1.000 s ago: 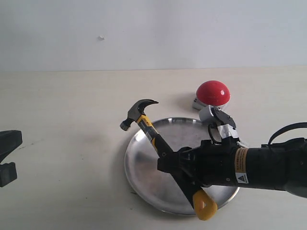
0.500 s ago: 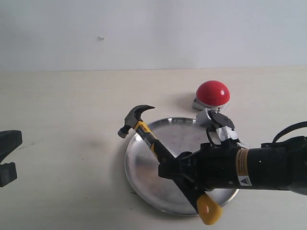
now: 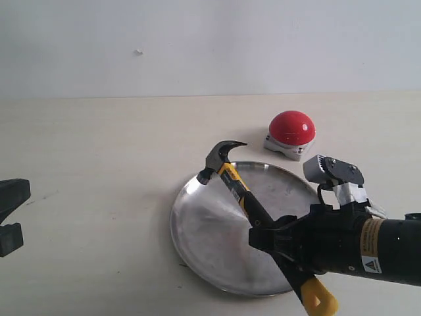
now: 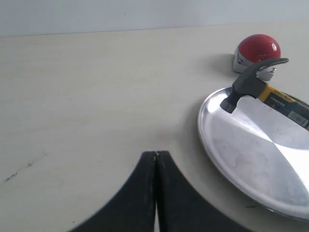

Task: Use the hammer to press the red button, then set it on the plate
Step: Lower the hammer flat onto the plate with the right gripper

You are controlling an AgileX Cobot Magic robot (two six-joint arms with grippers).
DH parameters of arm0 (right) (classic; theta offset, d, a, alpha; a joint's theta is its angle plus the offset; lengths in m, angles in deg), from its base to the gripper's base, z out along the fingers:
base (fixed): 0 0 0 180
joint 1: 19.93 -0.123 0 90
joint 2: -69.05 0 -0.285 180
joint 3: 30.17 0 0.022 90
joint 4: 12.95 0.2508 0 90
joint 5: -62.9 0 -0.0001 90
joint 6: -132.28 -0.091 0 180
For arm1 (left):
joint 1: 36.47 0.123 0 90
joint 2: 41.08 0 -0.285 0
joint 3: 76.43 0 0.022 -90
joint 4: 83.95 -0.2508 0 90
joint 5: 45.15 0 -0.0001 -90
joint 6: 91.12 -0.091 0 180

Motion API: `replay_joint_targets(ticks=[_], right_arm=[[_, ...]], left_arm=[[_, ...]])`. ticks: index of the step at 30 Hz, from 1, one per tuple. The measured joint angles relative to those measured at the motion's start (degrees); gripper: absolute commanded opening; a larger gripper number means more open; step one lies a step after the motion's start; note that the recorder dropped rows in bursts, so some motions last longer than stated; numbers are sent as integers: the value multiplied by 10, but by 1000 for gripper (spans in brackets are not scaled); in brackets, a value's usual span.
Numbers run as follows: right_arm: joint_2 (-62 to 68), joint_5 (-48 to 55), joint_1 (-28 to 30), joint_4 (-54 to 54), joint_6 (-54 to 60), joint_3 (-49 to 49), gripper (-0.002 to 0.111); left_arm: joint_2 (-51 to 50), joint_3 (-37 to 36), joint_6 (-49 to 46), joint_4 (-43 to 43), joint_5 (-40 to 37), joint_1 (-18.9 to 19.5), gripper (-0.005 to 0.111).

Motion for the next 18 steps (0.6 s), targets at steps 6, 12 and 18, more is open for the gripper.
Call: replay_joint_targets(ticks=[6, 12, 18], right_arm=[[0, -9, 0, 34, 30, -2, 0], [10, -26, 0, 46, 44, -2, 0], [66, -48, 0, 50, 51, -2, 0]], left_arm=[[0, 0, 0, 0, 0, 0, 0], [0, 0, 0, 0, 0, 0, 0], [0, 0, 0, 0, 0, 0, 0]])
